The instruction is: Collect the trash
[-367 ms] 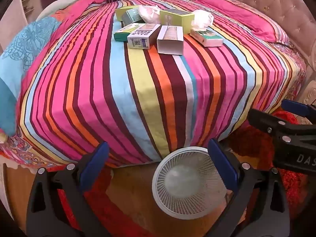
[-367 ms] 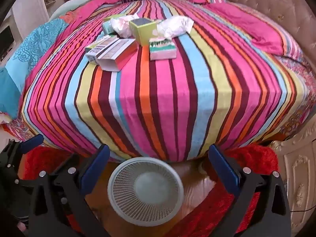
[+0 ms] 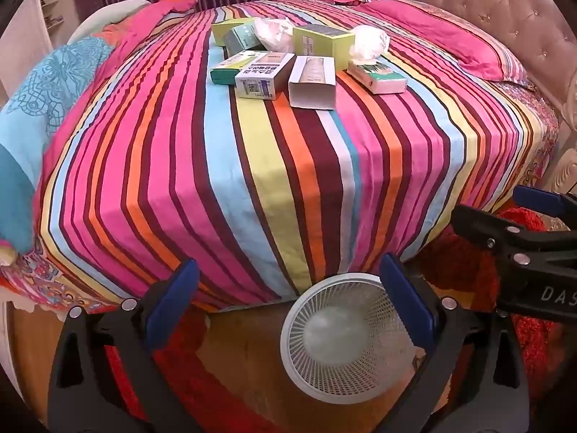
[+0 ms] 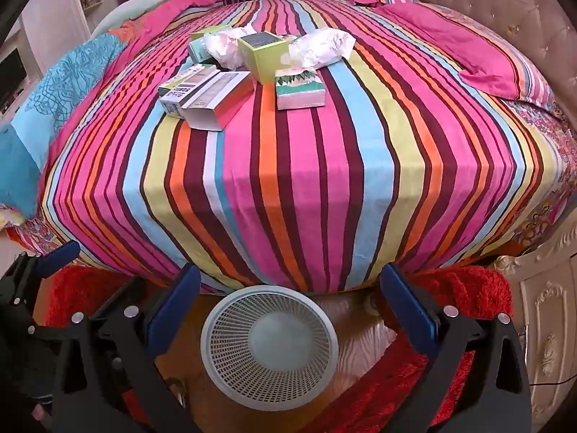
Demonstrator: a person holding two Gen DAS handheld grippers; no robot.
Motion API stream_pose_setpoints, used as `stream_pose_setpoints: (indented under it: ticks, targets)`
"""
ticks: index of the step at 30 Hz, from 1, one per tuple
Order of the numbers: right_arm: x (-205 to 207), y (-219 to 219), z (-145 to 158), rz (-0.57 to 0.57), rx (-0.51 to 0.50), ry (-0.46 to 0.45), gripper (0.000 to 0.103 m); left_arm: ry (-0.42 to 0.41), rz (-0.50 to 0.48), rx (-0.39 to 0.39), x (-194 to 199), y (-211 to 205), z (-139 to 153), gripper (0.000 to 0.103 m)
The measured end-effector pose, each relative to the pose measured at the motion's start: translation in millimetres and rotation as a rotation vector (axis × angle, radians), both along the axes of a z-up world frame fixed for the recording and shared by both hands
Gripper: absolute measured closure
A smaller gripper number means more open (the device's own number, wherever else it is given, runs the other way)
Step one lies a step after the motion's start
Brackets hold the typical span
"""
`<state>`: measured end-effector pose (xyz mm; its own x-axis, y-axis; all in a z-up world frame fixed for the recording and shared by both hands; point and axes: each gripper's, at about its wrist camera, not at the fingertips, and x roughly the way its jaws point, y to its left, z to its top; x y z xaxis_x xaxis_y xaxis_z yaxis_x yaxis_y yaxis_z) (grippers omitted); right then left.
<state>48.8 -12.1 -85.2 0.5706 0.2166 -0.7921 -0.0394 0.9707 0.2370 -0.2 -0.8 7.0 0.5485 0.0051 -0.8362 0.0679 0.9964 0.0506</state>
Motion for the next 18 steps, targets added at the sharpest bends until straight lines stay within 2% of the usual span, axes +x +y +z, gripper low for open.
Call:
stream_pose_setpoints:
  ticks: [18]
  targets:
    - [-6.5, -8.9, 12.6, -0.022, 0.027, -0.069, 0.007, -0.045, 0.027, -0.015, -0.1, 6.0, 11.8, 0.006]
